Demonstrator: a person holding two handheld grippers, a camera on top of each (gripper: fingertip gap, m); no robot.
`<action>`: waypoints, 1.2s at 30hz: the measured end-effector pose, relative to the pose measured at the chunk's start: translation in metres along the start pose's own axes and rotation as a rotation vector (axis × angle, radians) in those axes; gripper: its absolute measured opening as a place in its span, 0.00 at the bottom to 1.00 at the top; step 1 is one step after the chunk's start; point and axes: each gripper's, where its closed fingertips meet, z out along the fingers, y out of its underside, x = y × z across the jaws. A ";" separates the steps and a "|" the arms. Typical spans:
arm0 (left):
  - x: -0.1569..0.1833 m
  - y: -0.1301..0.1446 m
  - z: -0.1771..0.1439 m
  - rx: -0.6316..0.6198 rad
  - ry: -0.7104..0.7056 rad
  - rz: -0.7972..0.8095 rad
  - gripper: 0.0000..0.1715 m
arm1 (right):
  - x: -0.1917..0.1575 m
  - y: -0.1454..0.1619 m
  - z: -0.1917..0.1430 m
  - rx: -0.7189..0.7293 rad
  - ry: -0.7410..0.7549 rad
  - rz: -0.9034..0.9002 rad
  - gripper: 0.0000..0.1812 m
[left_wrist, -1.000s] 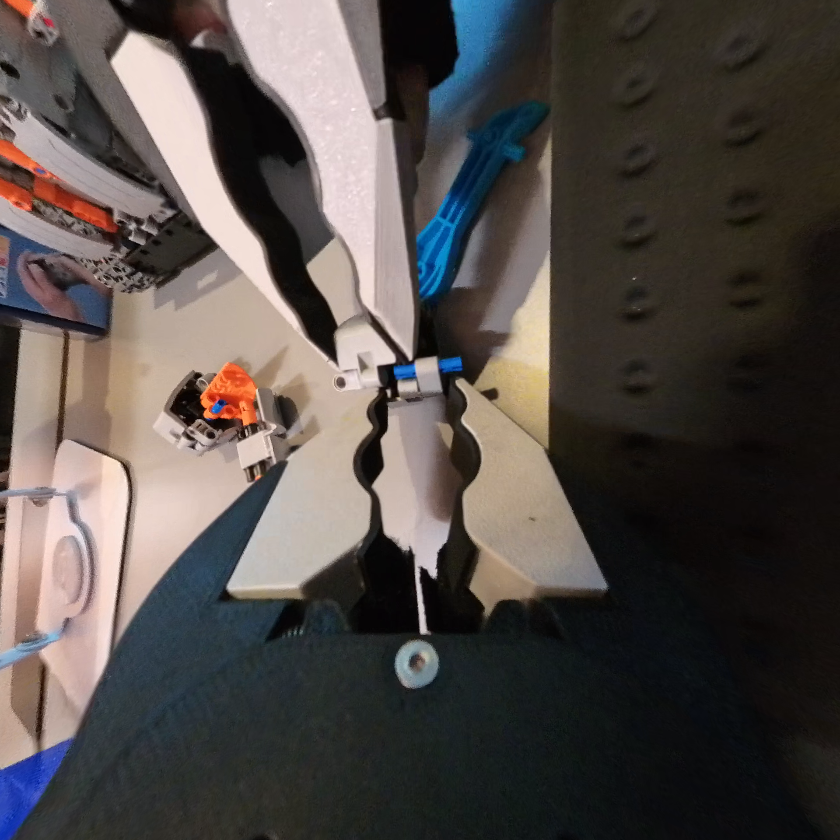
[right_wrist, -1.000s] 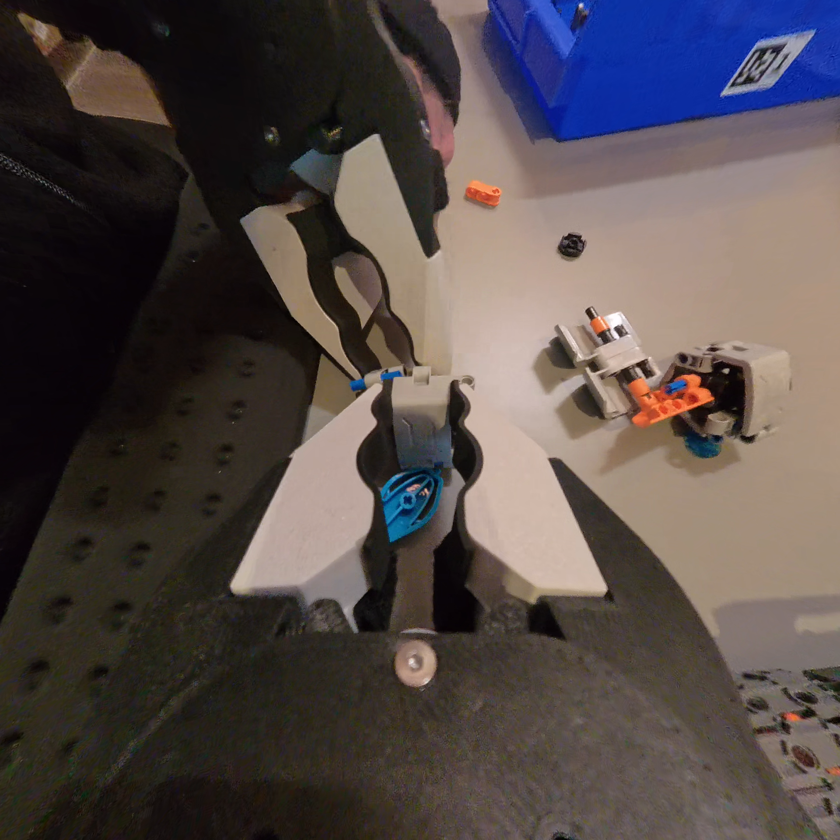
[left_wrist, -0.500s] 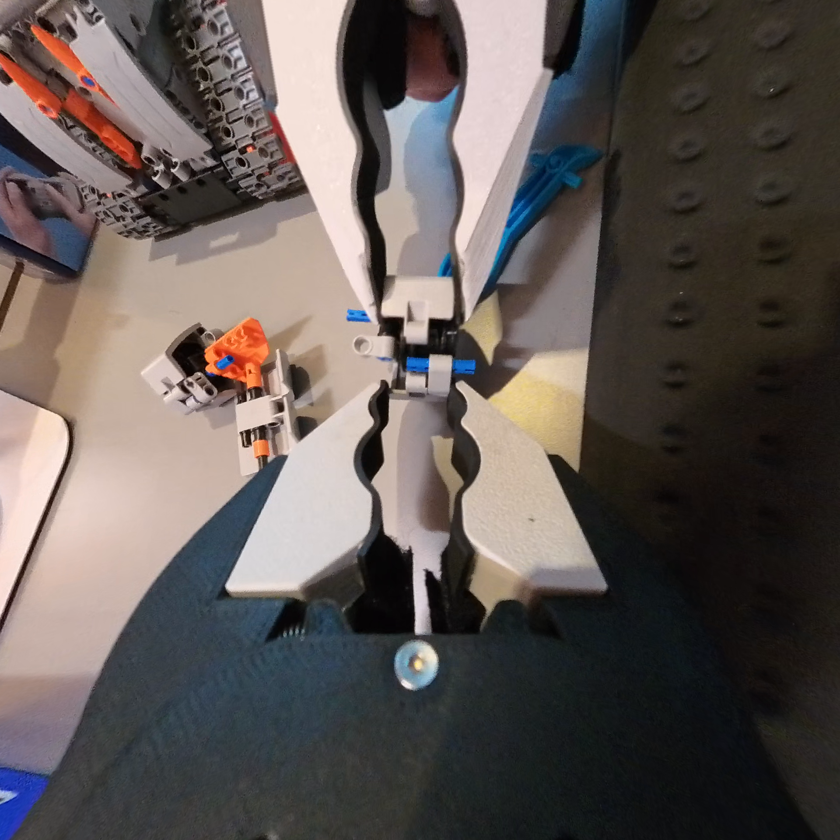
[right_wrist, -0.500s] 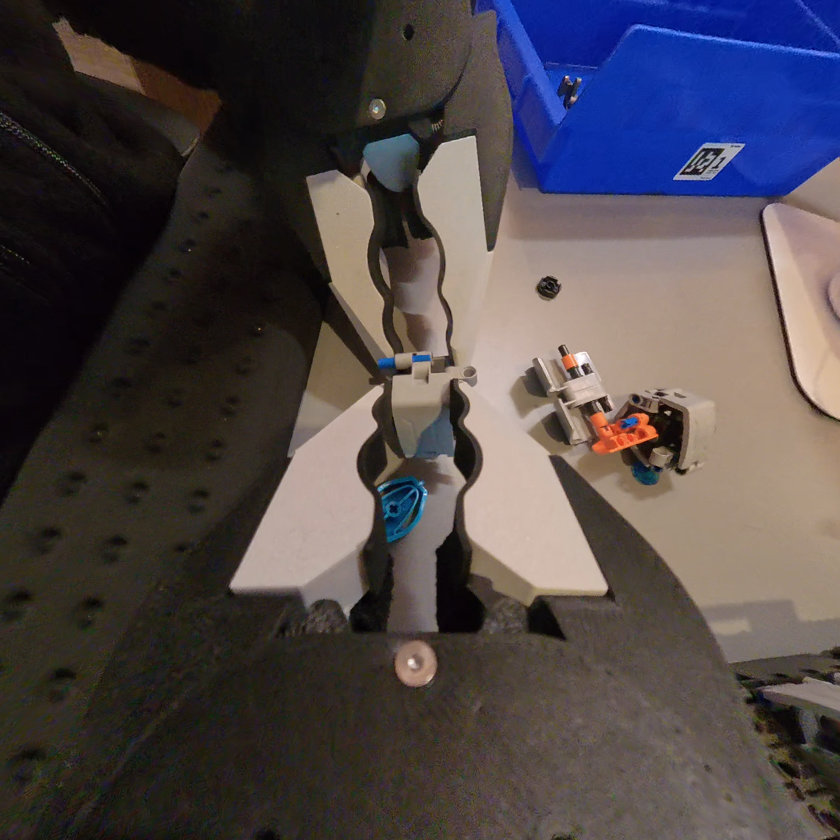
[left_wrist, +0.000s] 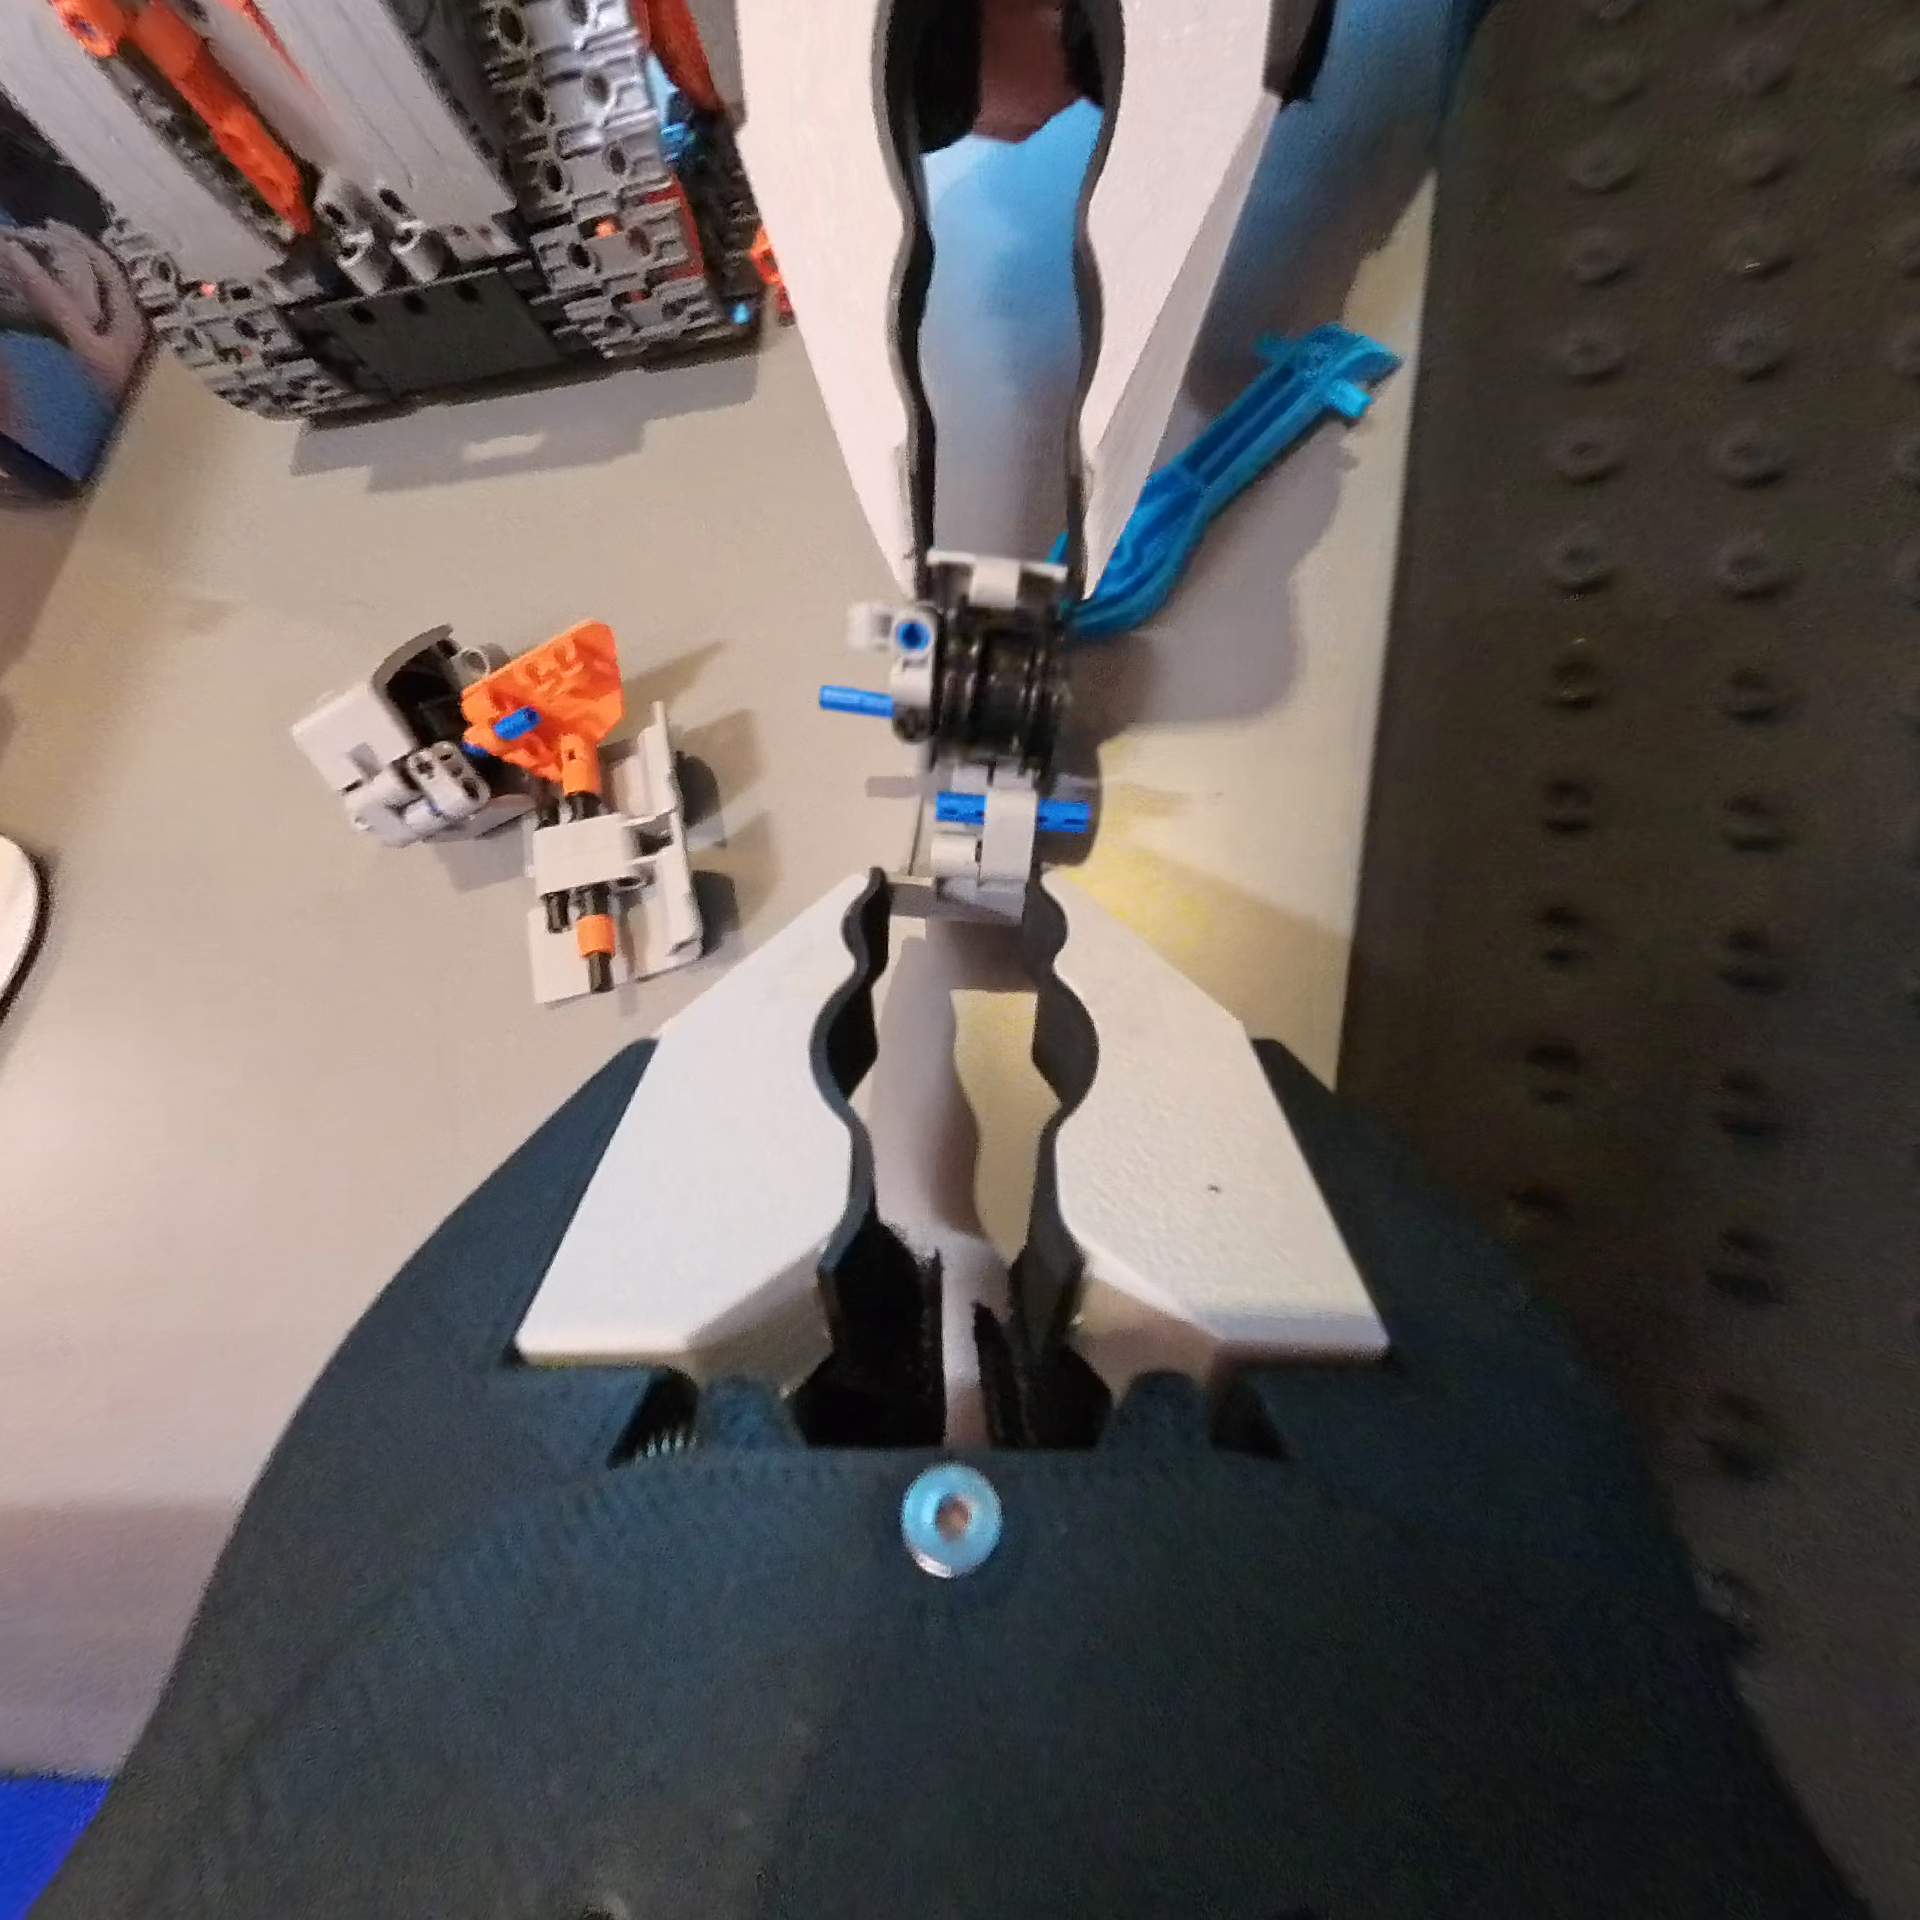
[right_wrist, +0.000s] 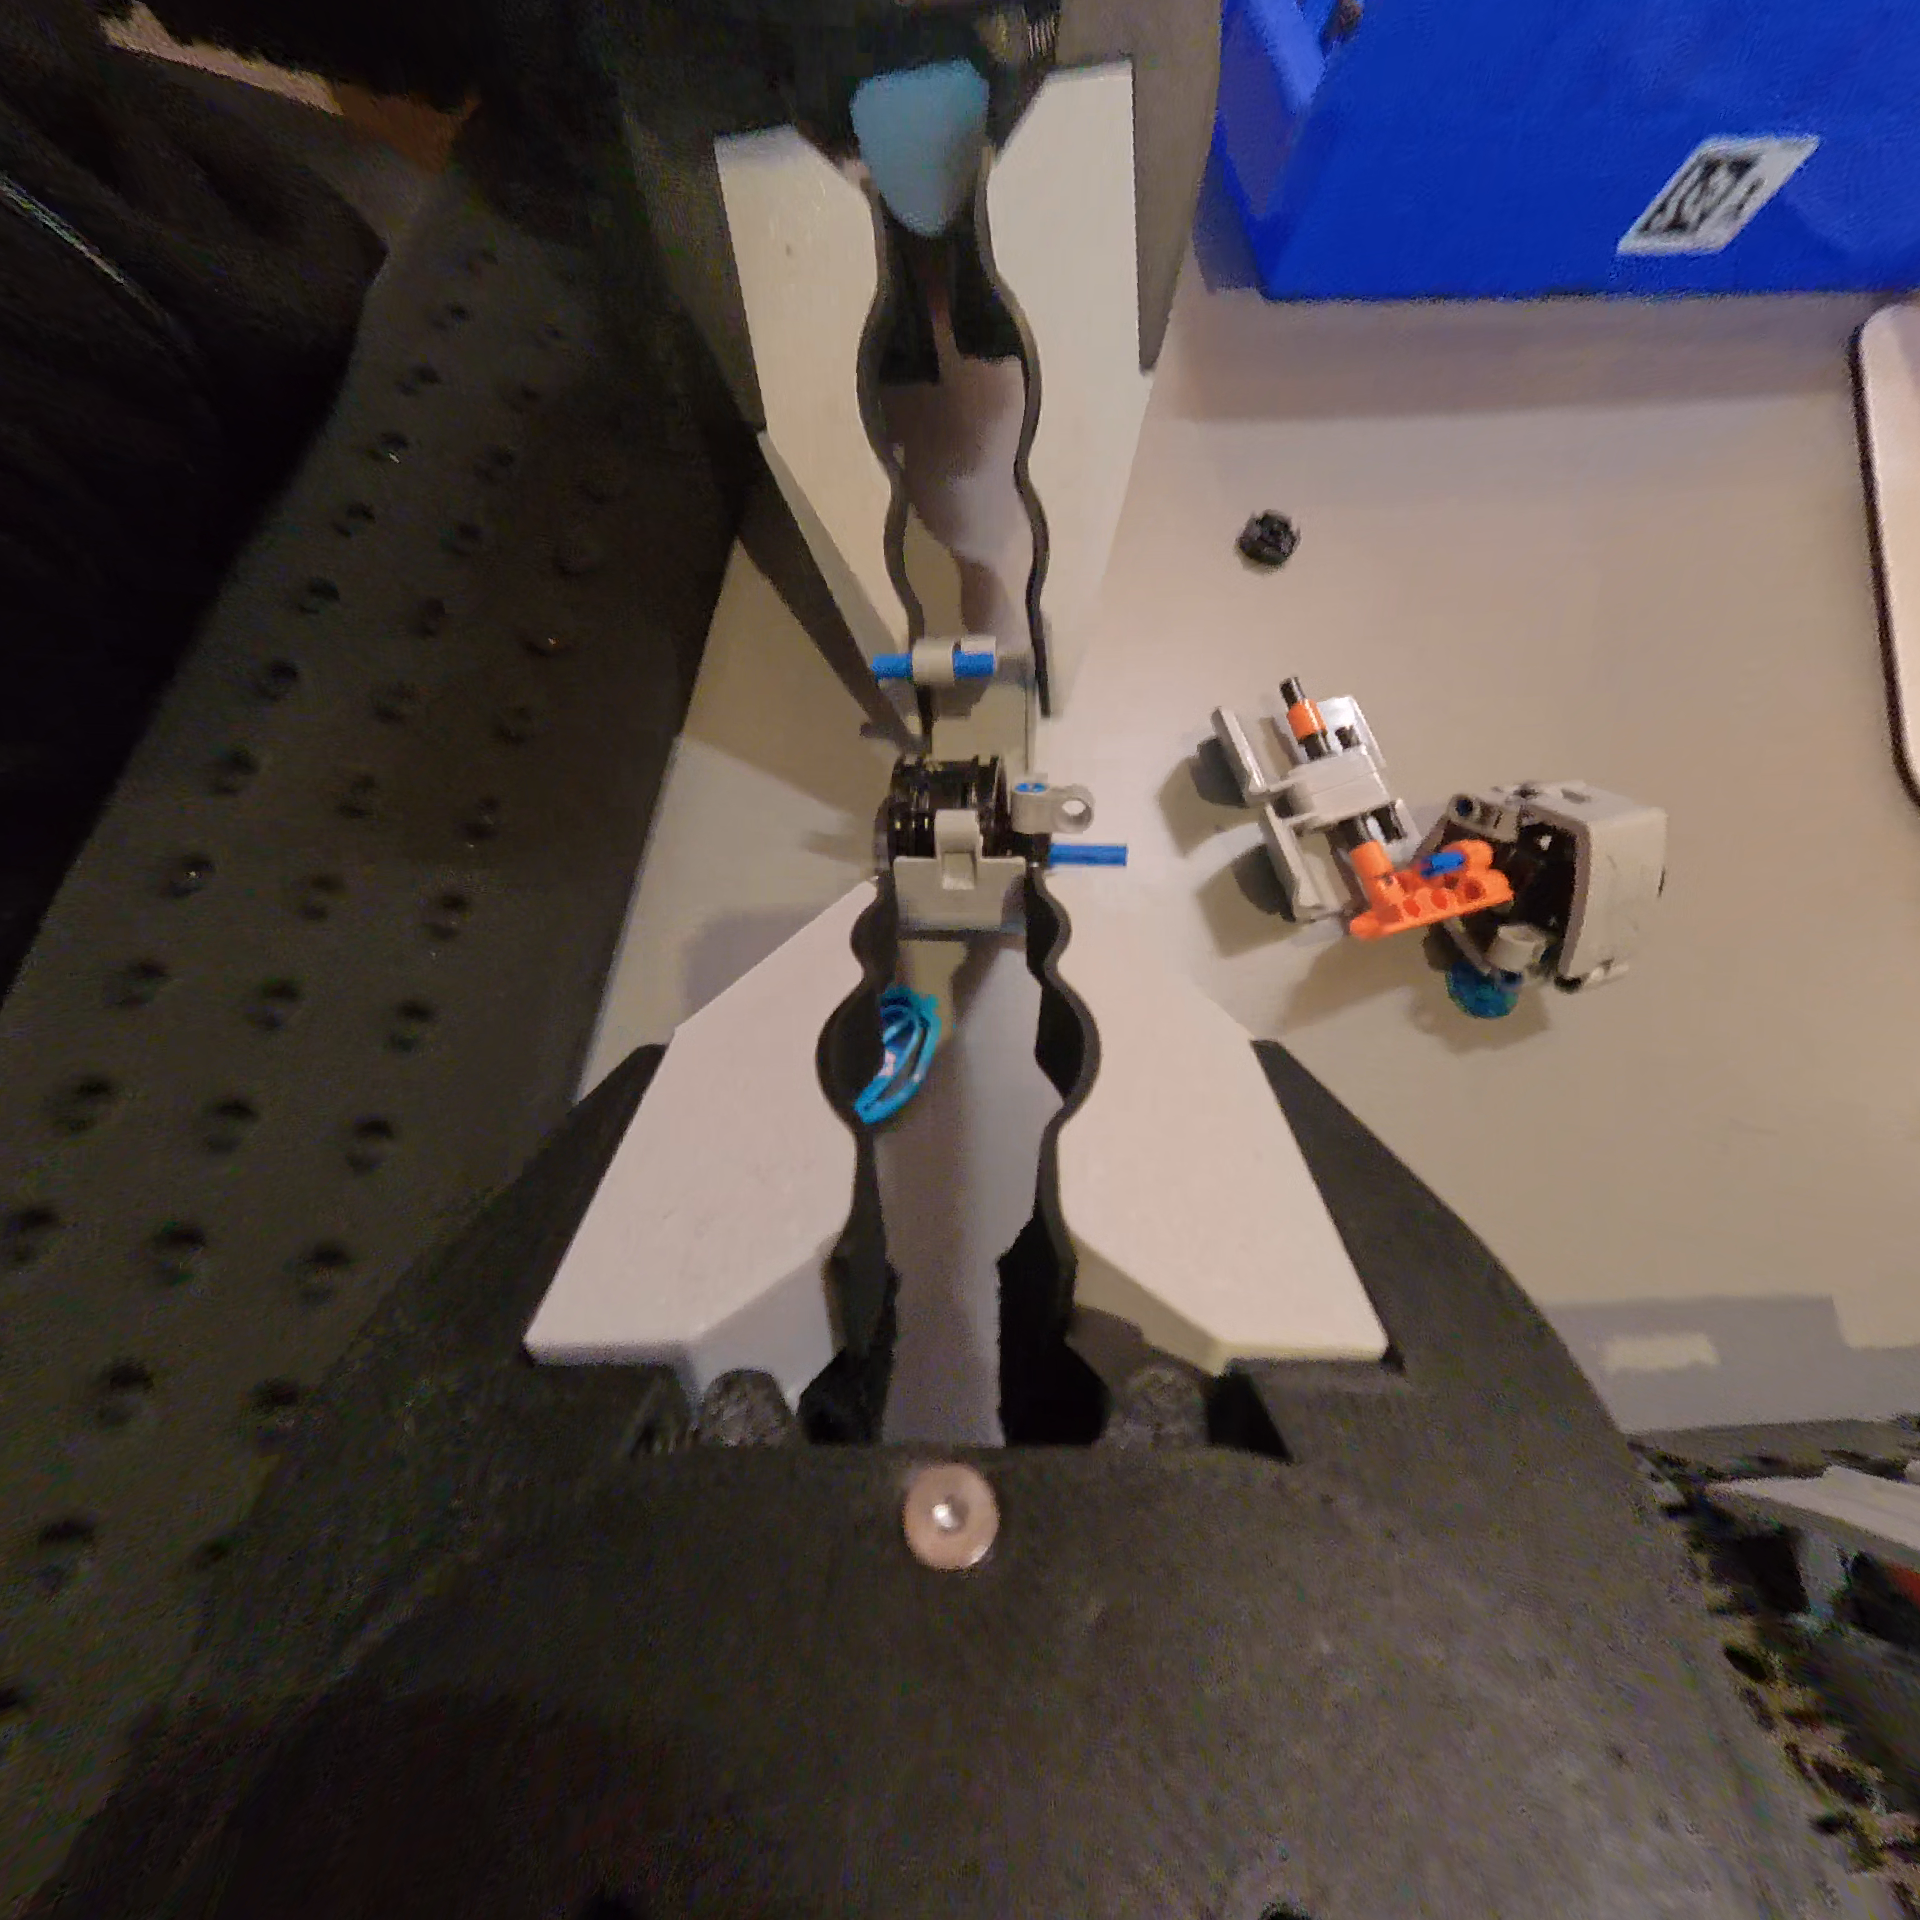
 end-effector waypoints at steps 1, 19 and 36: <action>-0.001 0.001 -0.001 -0.002 0.005 -0.010 0.14 | 0.002 0.005 0.001 -0.016 -0.007 0.016 0.12; -0.006 0.014 0.001 -0.016 0.086 -0.141 0.19 | 0.016 0.002 -0.007 -0.095 0.067 0.045 0.20; -0.001 0.011 -0.007 0.002 0.107 -0.146 0.30 | 0.016 -0.009 0.005 -0.184 0.108 -0.040 0.26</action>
